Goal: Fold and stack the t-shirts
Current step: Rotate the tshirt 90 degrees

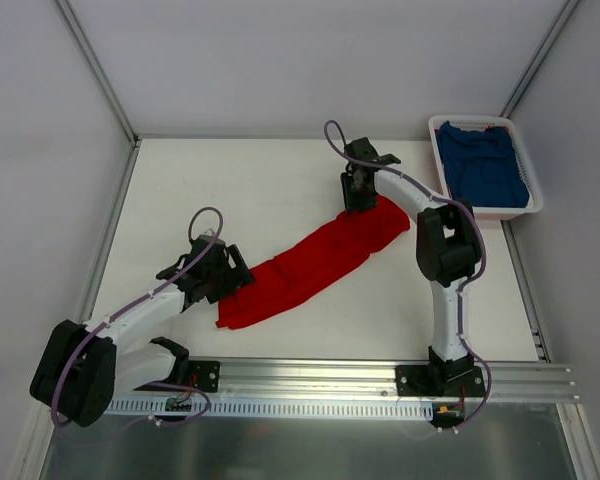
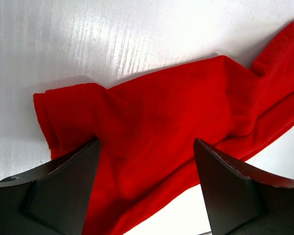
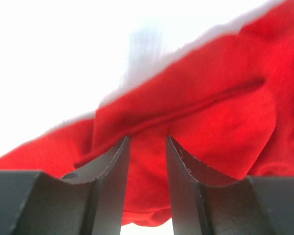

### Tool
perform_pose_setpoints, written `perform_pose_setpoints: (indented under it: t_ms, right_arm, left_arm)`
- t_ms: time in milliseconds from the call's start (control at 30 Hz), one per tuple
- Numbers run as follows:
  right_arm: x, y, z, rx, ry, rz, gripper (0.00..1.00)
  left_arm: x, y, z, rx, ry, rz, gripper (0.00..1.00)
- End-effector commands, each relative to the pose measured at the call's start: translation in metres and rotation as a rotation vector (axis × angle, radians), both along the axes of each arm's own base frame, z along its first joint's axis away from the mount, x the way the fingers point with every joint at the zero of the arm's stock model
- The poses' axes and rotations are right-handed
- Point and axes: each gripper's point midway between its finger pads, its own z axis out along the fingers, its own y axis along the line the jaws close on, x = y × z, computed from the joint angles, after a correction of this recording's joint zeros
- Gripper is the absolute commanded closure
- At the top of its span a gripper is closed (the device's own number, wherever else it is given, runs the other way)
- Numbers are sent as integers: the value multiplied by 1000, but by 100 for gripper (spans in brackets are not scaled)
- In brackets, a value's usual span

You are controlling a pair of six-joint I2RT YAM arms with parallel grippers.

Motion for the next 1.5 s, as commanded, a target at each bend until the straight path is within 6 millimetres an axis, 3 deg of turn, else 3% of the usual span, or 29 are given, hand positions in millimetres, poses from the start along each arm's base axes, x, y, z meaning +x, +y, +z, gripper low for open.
perform_pose_setpoints:
  t_ms: [0,200,300,333,467,567,733,1033,1233,1467]
  right_arm:
    - [4,-1,2,-10,35,24,62]
    - [-5,-6,16,-9,18,28,62]
    - [-12,-12,41,-14,-31,38,62]
    - [-13,-15,58,-14,-71,41,62]
    - [-24,-25,89,-18,-135,47,61]
    - [-38,-34,89,-39,-117,43,60]
    - [-61,-45,52,-78,-33,36,60]
    - [-70,-46,-3,-97,54,46,60]
    - [-67,-42,-24,-100,88,66,60]
    - [-49,-36,-28,-114,82,81,60]
  left_arm:
    - [-12,5,-8,23,40,37,22]
    - [-11,1,-3,30,27,24,22]
    - [-7,-1,-1,39,27,17,22]
    - [-6,-2,0,41,23,14,22]
    - [-4,-3,-1,54,25,6,21]
    - [-3,-3,-3,65,33,-2,21]
    - [-1,-5,-2,73,31,-13,21]
    - [-1,-7,-1,73,28,-19,21]
    - [0,-9,0,75,28,-26,21]
    - [-4,-10,-5,88,40,-31,21]
